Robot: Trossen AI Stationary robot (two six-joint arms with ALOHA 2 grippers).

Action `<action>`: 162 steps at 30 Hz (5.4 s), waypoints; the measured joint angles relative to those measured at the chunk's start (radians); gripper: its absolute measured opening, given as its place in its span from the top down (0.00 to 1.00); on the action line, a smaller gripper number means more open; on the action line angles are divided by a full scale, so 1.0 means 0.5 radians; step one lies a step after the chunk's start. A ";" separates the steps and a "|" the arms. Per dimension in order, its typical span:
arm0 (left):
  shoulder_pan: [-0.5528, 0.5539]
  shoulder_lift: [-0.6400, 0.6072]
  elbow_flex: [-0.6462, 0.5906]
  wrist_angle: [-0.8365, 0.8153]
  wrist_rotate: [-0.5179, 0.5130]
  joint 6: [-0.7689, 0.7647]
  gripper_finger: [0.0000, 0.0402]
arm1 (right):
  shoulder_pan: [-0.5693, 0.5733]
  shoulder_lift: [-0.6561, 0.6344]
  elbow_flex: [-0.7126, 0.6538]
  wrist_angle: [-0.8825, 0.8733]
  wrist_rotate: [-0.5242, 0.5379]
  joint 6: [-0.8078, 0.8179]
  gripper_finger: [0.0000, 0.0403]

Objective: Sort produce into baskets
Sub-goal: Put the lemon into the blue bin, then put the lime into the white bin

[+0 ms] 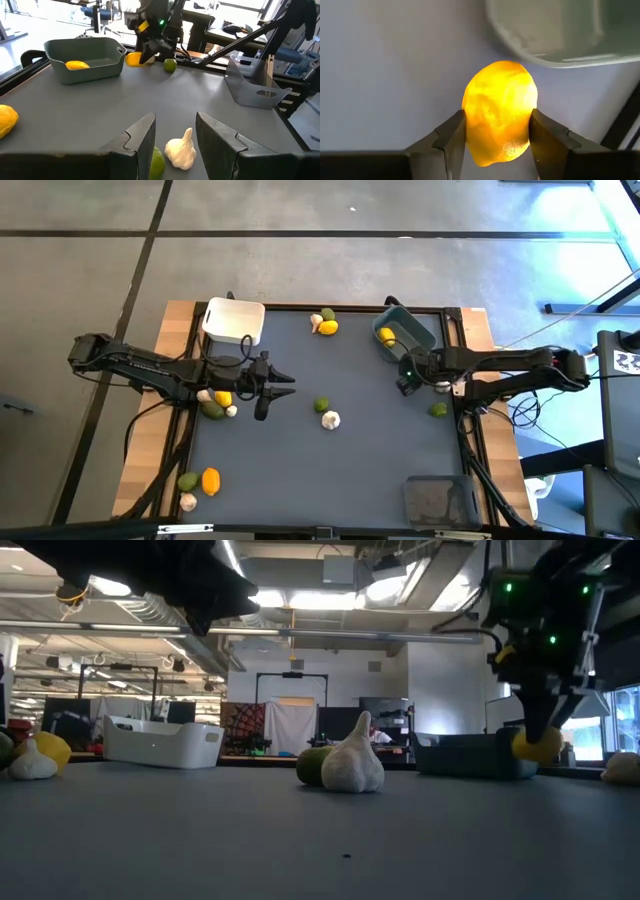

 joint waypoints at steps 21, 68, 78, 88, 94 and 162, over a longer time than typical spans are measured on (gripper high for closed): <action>0.004 0.001 0.000 0.030 0.000 -0.063 0.66 | 0.030 -0.001 0.365 0.058 0.530 -0.333 0.55; 0.005 0.001 0.000 0.025 -0.003 0.004 0.66 | -0.740 0.739 0.360 0.408 0.055 -0.962 0.55; 0.005 0.001 0.000 0.023 -0.002 -0.015 0.66 | -0.741 0.747 0.360 0.423 0.056 -1.003 0.41; 0.005 0.001 0.000 0.020 -0.002 0.030 0.66 | -0.681 0.643 0.784 -0.030 0.021 -1.006 0.36; 0.006 0.001 0.000 0.017 -0.002 0.021 0.65 | -0.365 0.465 1.015 0.343 -0.004 -1.037 0.37; 0.307 1.626 0.379 0.645 0.617 0.076 0.46 | 0.975 0.668 0.767 1.304 0.553 -0.987 0.37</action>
